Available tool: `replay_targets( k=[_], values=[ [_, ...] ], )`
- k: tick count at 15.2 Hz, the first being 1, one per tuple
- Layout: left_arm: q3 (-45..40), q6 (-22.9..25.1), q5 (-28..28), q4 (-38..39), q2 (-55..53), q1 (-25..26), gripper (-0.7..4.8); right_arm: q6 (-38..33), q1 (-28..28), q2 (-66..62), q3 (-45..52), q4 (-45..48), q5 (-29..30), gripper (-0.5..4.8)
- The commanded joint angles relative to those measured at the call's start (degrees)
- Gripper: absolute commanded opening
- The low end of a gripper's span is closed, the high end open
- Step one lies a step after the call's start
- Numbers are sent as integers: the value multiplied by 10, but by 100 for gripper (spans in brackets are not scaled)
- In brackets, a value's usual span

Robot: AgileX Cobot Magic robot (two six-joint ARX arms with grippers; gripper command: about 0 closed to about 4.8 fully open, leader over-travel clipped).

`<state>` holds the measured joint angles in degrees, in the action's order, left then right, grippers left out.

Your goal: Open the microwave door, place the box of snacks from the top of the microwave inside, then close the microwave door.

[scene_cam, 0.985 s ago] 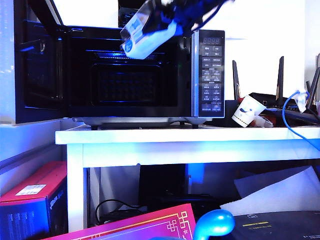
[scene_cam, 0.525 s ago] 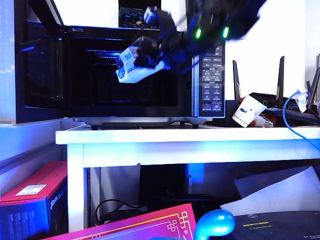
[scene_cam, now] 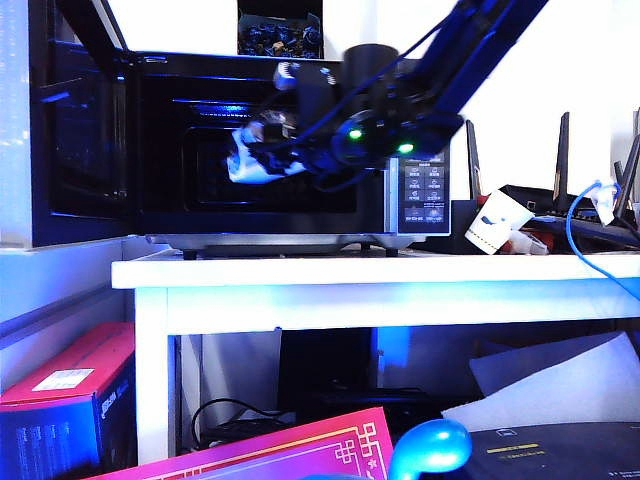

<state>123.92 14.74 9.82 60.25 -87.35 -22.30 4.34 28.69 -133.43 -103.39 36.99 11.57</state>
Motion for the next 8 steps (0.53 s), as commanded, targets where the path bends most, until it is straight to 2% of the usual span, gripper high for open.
replay_targets(
  k=[1, 8],
  values=[
    [2, -2, 1, -7, 3, 0, -6, -3, 0, -56, -104, -23, -15, 210],
    [2, -2, 1, 0, 3, 0, -6, -32, -2, -227, -402, -131, -55, 211]
  ],
)
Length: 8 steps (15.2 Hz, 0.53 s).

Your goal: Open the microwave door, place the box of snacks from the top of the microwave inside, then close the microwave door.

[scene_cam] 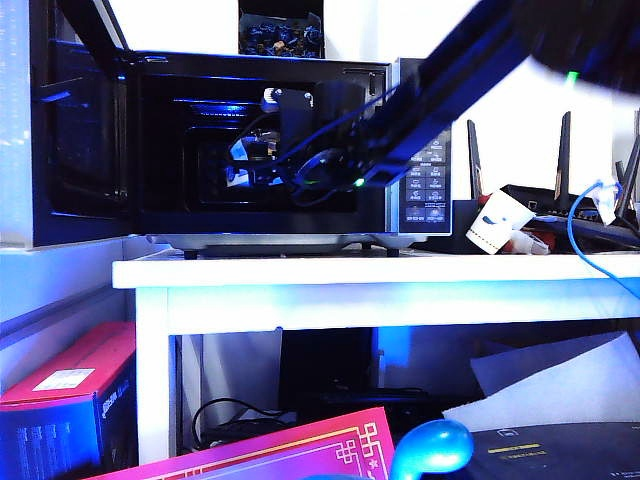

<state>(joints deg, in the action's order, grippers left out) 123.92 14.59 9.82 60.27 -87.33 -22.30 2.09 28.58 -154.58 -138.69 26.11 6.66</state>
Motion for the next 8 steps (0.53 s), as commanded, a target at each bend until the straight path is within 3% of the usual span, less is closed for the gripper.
replay_targets(
  k=[1, 6, 7, 8],
  values=[
    [2, 0, 1, 5, 3, 0, -6, -8, -1, -23, -59, -24, -6, 211],
    [2, 0, 1, 9, 3, 0, -6, 17, -1, -25, -58, -36, -16, 276],
    [2, 0, 1, 8, 3, 0, -6, 27, -1, -24, -59, -35, -16, 344],
    [2, 0, 1, 6, 3, 0, -6, 26, -1, -21, -59, -39, -15, 446]
  ],
)
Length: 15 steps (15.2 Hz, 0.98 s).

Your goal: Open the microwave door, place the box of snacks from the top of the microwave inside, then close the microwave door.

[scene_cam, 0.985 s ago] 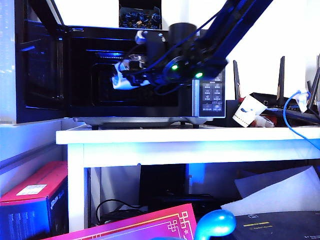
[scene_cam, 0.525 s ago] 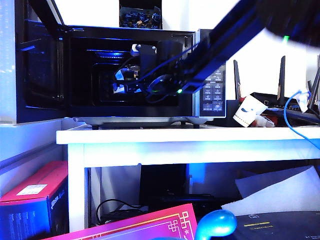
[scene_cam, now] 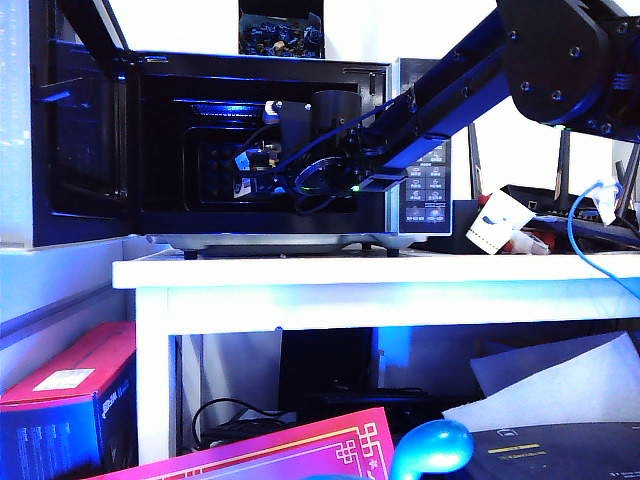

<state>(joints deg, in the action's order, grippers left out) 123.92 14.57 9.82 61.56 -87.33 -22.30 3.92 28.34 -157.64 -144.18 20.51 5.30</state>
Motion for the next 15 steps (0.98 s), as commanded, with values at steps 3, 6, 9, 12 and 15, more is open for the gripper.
replay_targets(
  k=[3, 6, 9, 12, 15],
  values=[
    [2, 0, 1, -10, 3, 0, -6, 9, 4, 35, -4, -50, 3, 479],
    [2, 0, 1, -11, 3, 0, -6, 8, 5, 85, -4, -195, 10, 471],
    [2, 0, 1, -22, 3, 0, -6, 8, 5, 146, -4, -367, 8, 334],
    [2, 0, 1, -25, 3, 0, -6, 8, 5, 186, -4, -429, 2, 322],
    [2, 0, 3, -25, 3, 0, -6, 8, 5, 175, -3, -347, -2, 322]
  ],
)
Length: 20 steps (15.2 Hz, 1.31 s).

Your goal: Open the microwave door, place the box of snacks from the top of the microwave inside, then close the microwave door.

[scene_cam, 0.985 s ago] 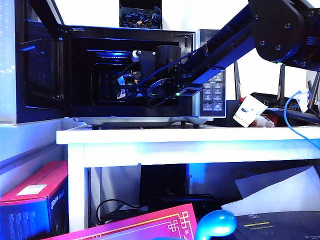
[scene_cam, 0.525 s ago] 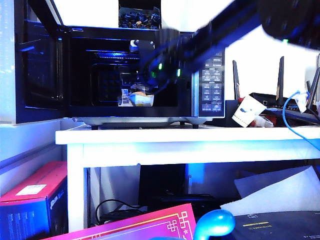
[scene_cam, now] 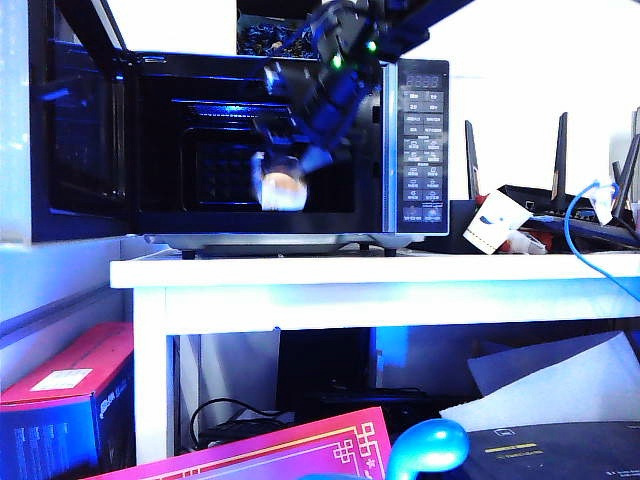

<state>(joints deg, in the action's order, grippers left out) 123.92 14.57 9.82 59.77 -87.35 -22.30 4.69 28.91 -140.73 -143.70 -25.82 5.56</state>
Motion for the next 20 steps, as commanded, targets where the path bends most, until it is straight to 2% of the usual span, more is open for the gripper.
replay_targets(
  k=[1, 3, 4, 5, 6, 7, 10, 11, 12, 13, 14, 16, 17, 20],
  values=[
    [2, 0, 5, -7, 3, -1, -6, 1, 0, 0, -8, 134, 7, 324],
    [2, -1, 5, -6, 3, -1, -6, 1, 3, 0, -8, 152, 12, 382],
    [2, -2, 5, -6, 3, -1, -6, 1, 3, 1, -8, 160, 20, 382],
    [2, -2, 5, -6, 3, -1, -6, 1, 3, 1, -8, 167, 20, 404],
    [2, -3, 5, -5, 3, -1, -6, 1, 3, 1, -8, 166, 21, 461],
    [2, -5, 5, -4, 3, -1, -6, 1, 4, 1, -8, 164, 21, 479],
    [2, -6, 5, -2, 3, -1, -6, 1, 5, 27, -9, 120, 21, 479],
    [2, -6, 5, -2, 3, -1, -6, 1, 7, 45, -9, 66, 20, 426],
    [2, -6, 5, -3, 3, -1, -6, 1, 7, 63, -9, 11, 20, 328],
    [2, -6, 5, -3, 3, -1, -6, 1, 7, 79, -9, -44, 21, 290],
    [2, -6, 5, -5, 3, -1, -6, 1, 7, 91, -9, -84, 21, 228],
    [2, -6, 5, -8, 3, -1, -6, 1, 7, 109, -9, -136, 22, 33],
    [2, -6, 5, -7, 3, -1, -6, 1, 8, 114, -9, -163, 23, -5],
    [2, -6, 5, -8, 3, -1, -6, 1, 8, 114, -7, -250, 23, -5]
  ],
)
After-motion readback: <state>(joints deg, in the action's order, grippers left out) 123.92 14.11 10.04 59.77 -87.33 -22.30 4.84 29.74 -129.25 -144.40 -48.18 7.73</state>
